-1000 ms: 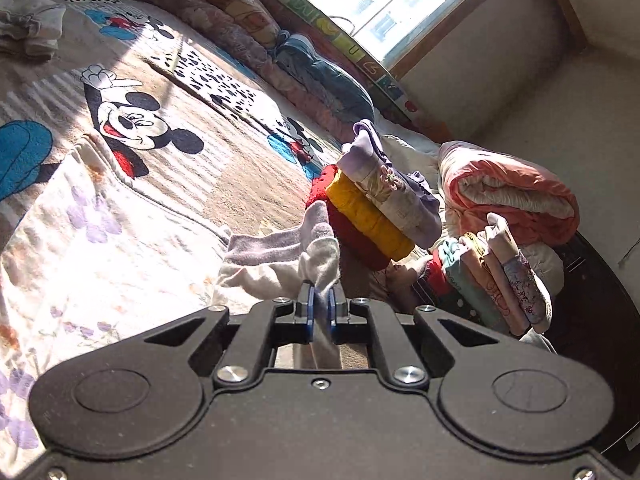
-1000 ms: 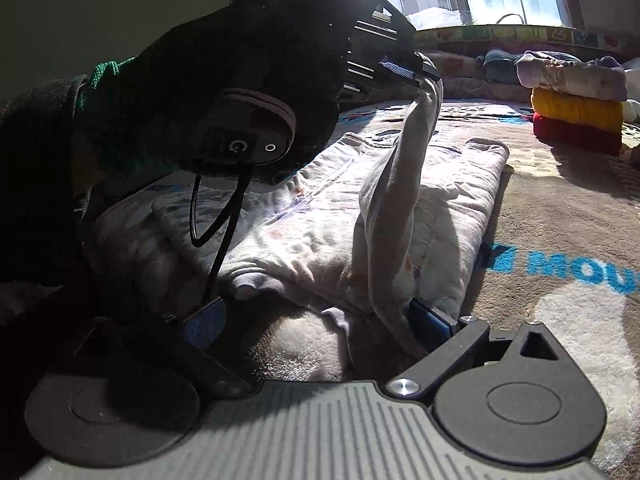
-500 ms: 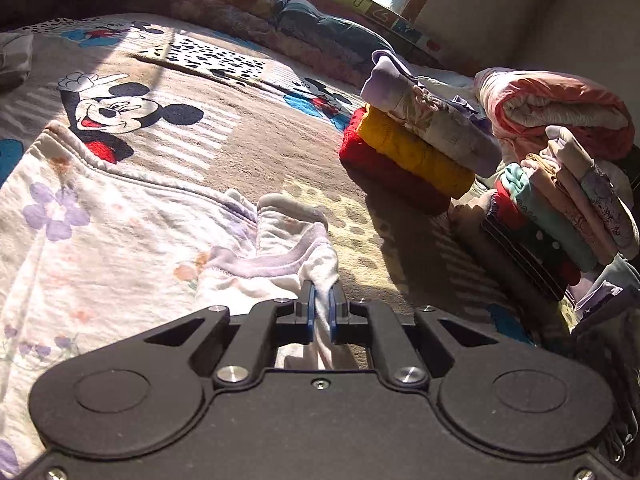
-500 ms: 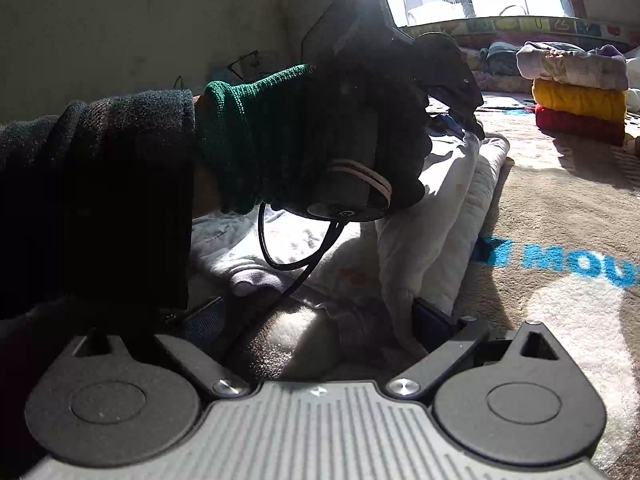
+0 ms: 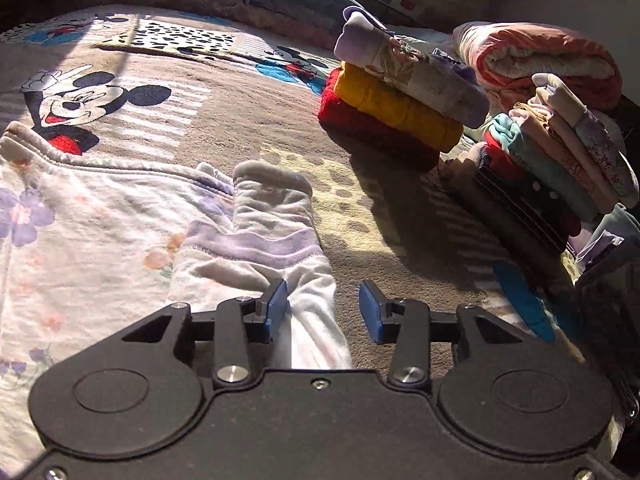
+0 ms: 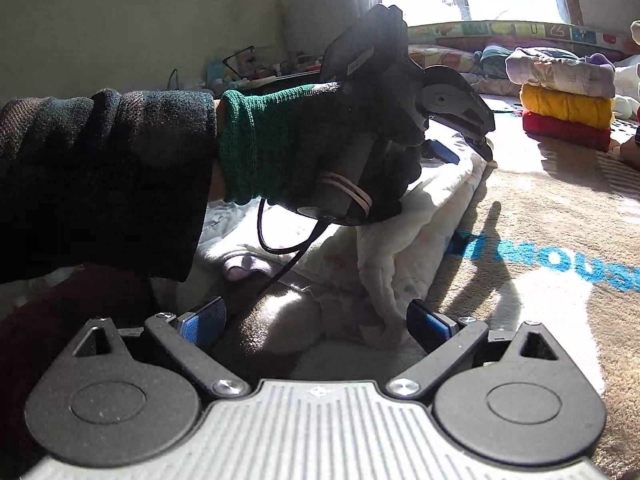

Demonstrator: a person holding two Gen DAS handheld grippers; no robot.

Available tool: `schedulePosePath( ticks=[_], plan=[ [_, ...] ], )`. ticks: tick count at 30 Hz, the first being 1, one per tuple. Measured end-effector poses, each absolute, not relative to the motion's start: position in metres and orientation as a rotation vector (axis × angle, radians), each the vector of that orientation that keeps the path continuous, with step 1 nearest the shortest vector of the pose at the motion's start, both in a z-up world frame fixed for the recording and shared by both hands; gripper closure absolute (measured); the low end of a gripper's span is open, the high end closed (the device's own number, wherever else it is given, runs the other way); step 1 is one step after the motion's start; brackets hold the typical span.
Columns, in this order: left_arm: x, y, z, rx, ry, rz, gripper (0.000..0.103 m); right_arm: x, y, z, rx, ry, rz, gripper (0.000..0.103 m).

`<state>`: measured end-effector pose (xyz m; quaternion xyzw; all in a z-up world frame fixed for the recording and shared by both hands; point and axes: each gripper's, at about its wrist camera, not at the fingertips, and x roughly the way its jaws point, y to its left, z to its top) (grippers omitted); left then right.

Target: Fold clothes

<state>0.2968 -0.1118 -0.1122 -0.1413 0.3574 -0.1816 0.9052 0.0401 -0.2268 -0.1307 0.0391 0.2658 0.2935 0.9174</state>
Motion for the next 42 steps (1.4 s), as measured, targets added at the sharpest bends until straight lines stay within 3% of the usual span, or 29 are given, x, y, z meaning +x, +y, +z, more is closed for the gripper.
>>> schedulePosePath(
  ticks=[6, 13, 14, 16, 23, 27, 31, 36, 42],
  plan=[
    [0.277, -0.069, -0.085, -0.366, 0.661, -0.356, 0.058, 0.028, -0.225, -0.114, -0.009, 0.405, 0.529, 0.007],
    [0.285, -0.049, -0.115, -0.426, 0.759, -0.305, 0.06, 0.054, -0.188, -0.118, -0.135, 0.293, 0.549, 0.008],
    [0.287, -0.048, -0.121, -0.447, 0.773, -0.305, 0.063, 0.059, -0.187, -0.122, -0.123, 0.311, 0.546, 0.008],
    [0.287, -0.045, -0.127, -0.484, 0.769, -0.321, 0.096, 0.068, -0.186, -0.127, -0.094, 0.34, 0.538, 0.008],
    [0.28, -0.038, -0.126, -0.451, 0.692, -0.311, 0.096, 0.09, -0.182, -0.143, -0.063, 0.482, 0.506, 0.008],
    [0.279, -0.042, -0.116, -0.382, 0.672, -0.325, 0.086, 0.092, -0.189, -0.145, -0.002, 0.49, 0.501, 0.007],
    [0.263, -0.056, -0.087, -0.243, 0.546, -0.36, 0.086, 0.087, -0.183, -0.148, -0.047, 0.486, 0.491, 0.007],
    [0.274, -0.106, -0.088, -0.006, 0.6, -0.459, 0.086, 0.086, -0.182, -0.145, -0.077, 0.498, 0.473, 0.008],
    [0.29, -0.114, -0.12, 0.033, 0.682, -0.449, 0.086, 0.073, -0.174, -0.131, -0.153, 0.426, 0.462, 0.009]
  ],
)
